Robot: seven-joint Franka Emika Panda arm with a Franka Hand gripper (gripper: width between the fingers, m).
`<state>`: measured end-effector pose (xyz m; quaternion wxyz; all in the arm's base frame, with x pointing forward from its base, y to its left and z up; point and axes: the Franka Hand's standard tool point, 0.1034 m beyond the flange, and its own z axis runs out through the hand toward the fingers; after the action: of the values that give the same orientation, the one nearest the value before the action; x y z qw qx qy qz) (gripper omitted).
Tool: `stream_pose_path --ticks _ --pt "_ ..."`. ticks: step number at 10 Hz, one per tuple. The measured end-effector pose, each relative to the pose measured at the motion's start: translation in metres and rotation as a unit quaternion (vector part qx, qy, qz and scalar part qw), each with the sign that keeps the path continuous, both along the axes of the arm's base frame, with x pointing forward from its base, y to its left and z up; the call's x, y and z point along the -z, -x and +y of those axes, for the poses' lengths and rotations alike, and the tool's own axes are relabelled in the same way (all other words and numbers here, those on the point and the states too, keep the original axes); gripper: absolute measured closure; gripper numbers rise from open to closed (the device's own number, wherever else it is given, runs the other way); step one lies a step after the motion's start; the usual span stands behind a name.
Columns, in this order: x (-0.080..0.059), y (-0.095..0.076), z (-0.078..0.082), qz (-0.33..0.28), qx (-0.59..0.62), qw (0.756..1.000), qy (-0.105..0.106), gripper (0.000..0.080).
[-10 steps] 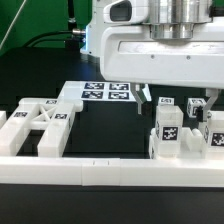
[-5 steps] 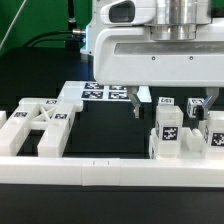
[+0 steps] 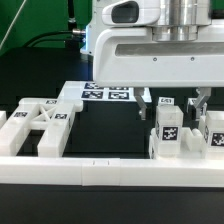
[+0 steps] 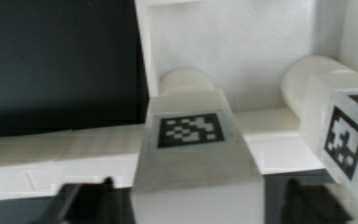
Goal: Assemble chair
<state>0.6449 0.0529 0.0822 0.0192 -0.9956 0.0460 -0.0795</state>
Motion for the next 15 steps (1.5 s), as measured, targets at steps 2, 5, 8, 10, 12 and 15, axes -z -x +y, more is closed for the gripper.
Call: stream_pose_path --ticks 2,5,8,10,12,15 --pt "0.0000 -0.0001 0.0000 0.000 0.013 1.000 -0.002 0.0514" --pt "0.0002 0.0000 -0.0015 0.004 0.131 0.991 -0.024 0.0514" --pt "0.0003 0.0000 -0.0050 0.010 0.276 0.960 -0.054 0.0514" --pt "0.0004 0.0002 -0.0067 0.014 0.365 0.928 -0.069 0.0514" --pt "0.0007 0.0009 -0.0073 0.021 0.484 0.871 -0.087 0.0514" --pt "0.0011 -0.0009 -0.0096 0.046 0.589 0.801 -0.095 0.0514"
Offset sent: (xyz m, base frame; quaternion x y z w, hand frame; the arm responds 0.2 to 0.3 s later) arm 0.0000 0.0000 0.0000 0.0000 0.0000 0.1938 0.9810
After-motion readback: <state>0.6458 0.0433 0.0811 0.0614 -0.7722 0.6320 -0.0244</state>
